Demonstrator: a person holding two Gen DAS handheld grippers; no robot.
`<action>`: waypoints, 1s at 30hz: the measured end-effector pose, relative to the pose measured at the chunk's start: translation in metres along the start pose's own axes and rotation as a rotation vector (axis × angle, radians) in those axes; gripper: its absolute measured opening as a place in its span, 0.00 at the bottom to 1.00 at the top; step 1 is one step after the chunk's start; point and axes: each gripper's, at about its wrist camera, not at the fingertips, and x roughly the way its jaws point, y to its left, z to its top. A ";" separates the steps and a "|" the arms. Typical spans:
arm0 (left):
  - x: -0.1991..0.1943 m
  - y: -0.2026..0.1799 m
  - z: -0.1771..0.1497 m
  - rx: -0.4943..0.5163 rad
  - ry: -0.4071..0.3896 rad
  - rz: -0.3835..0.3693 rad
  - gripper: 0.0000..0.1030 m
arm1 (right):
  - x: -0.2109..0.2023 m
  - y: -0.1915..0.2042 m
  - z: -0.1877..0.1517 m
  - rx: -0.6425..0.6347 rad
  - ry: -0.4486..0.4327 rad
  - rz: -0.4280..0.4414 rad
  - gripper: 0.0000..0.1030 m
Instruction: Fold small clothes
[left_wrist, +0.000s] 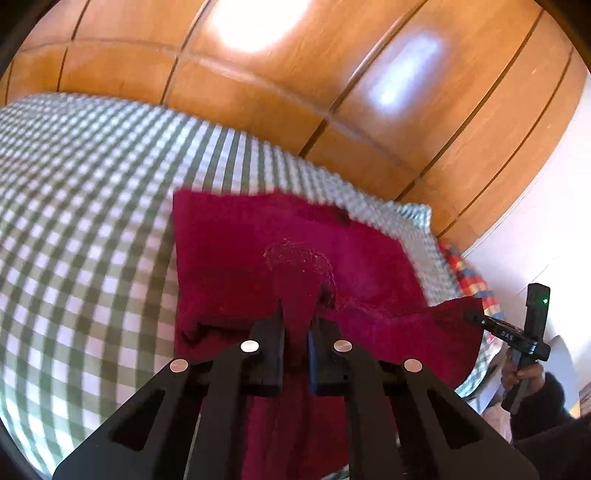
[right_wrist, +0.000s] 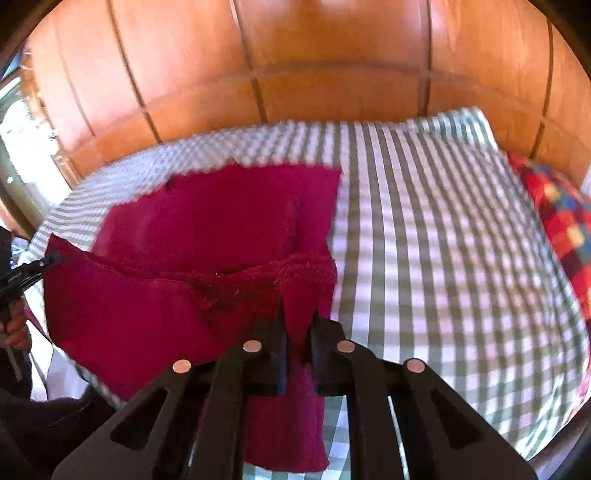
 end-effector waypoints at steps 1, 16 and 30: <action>-0.010 0.001 0.005 -0.004 -0.028 -0.005 0.08 | -0.003 0.000 0.006 0.001 -0.018 0.006 0.08; 0.083 0.032 0.126 -0.027 -0.023 0.255 0.08 | 0.148 0.003 0.145 0.102 0.057 -0.057 0.08; 0.081 0.078 0.088 -0.123 0.069 0.244 0.28 | 0.144 -0.020 0.095 0.188 0.090 -0.023 0.69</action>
